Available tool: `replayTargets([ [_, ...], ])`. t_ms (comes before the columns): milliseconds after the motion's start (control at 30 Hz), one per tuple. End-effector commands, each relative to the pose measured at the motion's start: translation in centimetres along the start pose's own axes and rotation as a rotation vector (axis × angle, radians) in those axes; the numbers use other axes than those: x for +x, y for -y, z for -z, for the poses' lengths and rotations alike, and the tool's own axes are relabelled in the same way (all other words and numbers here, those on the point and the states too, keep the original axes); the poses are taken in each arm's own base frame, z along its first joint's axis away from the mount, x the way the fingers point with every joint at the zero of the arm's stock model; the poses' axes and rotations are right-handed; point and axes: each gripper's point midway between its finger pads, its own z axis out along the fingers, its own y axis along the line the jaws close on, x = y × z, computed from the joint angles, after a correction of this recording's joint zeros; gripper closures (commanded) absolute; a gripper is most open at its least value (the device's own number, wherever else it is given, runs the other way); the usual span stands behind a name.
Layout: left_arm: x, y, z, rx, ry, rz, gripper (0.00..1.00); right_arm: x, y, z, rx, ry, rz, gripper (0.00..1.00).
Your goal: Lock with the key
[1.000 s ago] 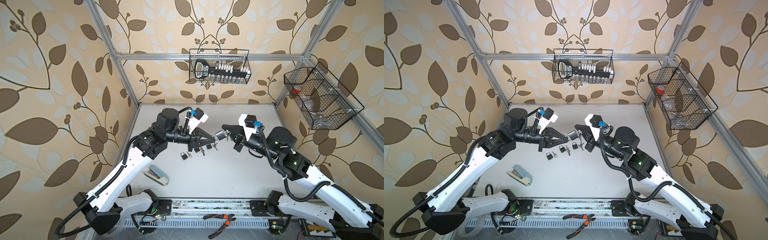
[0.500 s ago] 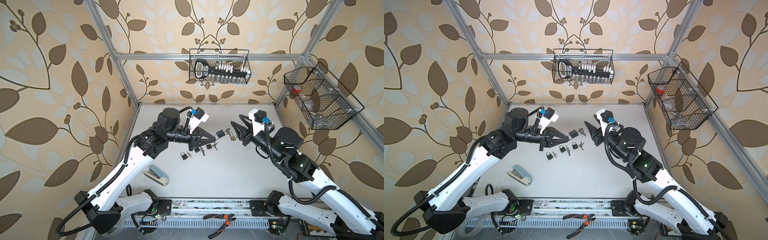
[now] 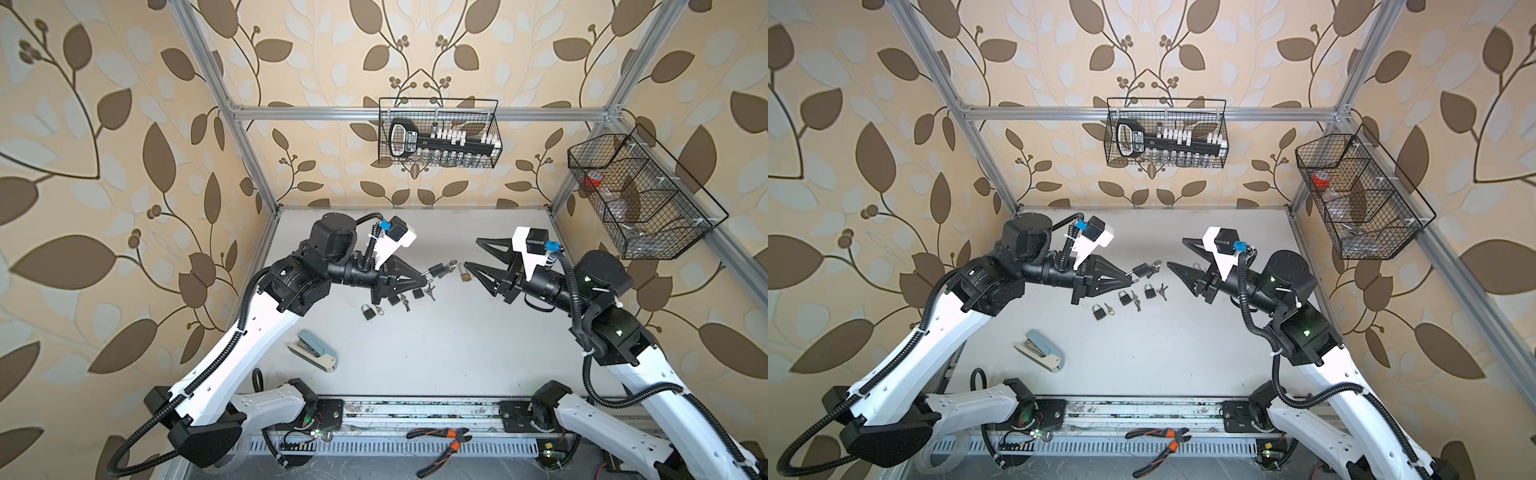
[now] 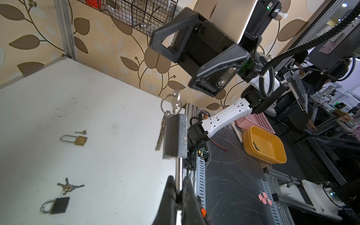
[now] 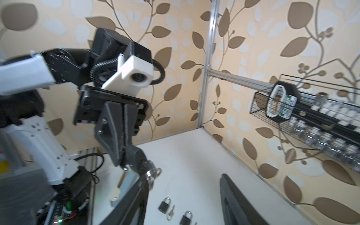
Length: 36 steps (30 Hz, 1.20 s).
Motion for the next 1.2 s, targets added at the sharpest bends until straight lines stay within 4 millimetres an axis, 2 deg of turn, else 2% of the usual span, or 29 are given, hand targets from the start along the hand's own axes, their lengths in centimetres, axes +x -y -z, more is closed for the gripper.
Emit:
replayTargets([
  [0,-0.6,0.7,0.7,0.001,-0.014,-0.1,1.0,-1.0,-3.7,-0.2,-0.284,0.024,-0.015,0.32],
  [267,-0.4,1.3,0.8,0.038,-0.079,-0.131,1.0,0.3,-4.7,-1.7,-0.469,-0.046,-0.089,0.29],
  [400,-0.3,1.4,0.8,0.048,-0.092,-0.128,1.0,0.7,-4.9,-2.2,-0.513,-0.07,-0.112,0.36],
  [533,-0.3,1.3,0.7,0.047,-0.094,-0.129,1.0,0.8,-4.9,-2.5,-0.53,-0.088,-0.139,0.38],
  [633,-0.4,1.3,0.7,0.048,-0.094,-0.13,1.0,1.7,-4.9,-3.1,-0.536,-0.122,-0.164,0.39],
  [867,-0.6,1.4,0.8,0.054,-0.089,-0.133,1.0,2.9,-4.9,-4.0,-0.528,-0.165,-0.187,0.52],
  [1033,-0.6,1.5,0.6,0.063,-0.089,-0.13,1.0,2.8,-5.3,-4.1,-0.55,-0.166,-0.188,0.61],
  [1167,-0.6,1.4,0.4,0.073,-0.091,-0.118,1.0,2.7,-6.0,-4.3,-0.577,-0.163,-0.187,0.62],
])
